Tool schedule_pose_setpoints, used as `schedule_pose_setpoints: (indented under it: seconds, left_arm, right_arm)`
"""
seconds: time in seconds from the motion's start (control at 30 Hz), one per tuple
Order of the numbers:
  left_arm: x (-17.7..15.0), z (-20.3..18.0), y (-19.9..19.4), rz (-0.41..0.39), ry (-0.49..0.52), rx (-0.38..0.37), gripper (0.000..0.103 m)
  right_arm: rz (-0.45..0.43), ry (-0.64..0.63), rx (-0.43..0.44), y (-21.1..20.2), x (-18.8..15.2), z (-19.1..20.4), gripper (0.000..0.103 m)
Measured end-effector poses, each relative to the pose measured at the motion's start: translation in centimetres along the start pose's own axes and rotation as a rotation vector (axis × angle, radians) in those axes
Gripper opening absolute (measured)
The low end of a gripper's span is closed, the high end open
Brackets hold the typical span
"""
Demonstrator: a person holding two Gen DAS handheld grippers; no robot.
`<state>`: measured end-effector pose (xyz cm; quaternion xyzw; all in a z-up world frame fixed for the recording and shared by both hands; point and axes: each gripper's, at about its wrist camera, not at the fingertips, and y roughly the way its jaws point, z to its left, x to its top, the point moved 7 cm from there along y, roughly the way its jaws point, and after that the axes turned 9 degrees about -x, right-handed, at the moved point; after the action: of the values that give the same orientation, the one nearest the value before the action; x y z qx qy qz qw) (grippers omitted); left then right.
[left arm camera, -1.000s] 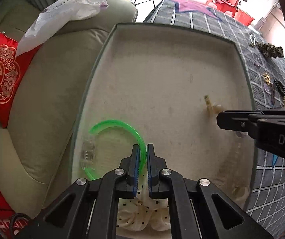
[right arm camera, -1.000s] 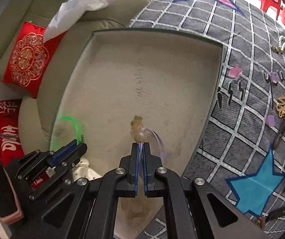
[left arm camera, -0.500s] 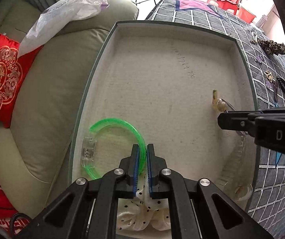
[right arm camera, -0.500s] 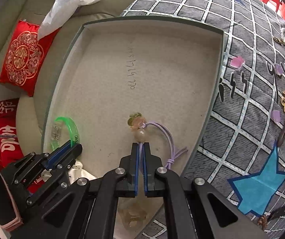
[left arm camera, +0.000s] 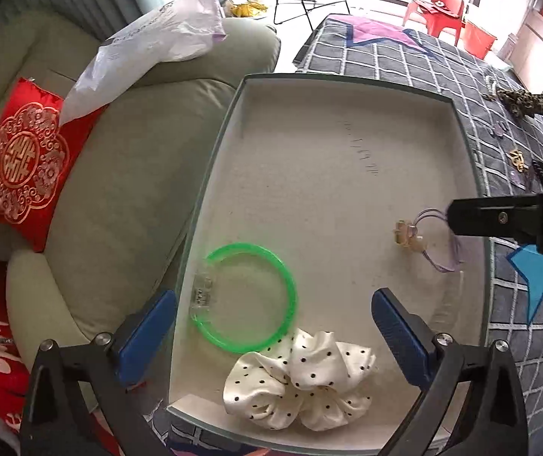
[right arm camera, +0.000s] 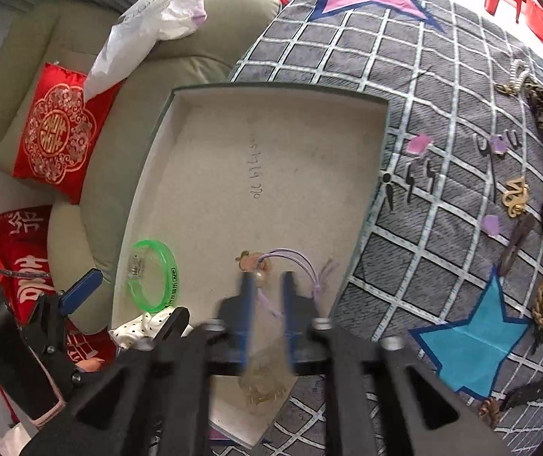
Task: Organize jewelry
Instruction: 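Open both tools to release the bangle and the hair tie into the tray, then move both open tools back toward the black clips and brown coil tie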
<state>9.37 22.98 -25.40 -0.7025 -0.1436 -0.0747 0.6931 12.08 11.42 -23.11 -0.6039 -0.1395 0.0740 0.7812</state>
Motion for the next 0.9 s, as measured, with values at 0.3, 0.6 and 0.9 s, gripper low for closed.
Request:
schedule_pose_setpoints:
  seconds: [0.3, 0.6, 0.9]
  left_arm:
    - [0.0, -0.7, -1.7, -0.005, -0.015, -0.003, 0.103]
    - [-0.9, -2.7, -4.1, 0.018, -0.033, -0.056, 0.103]
    - [-1.8, -5.8, -6.1, 0.035, -0.012, -0.059, 0.103]
  right_arm:
    - [-0.038, 0.043, -0.004, -2.6, -1.0, -2.4, 0.074]
    - [-0.056, 0.093, -0.005, -5.5, -3.8, -5.3, 0.087]
    - [-0.096, 0.177, 0.005, -8.6, -6.5, -9.5, 0.095]
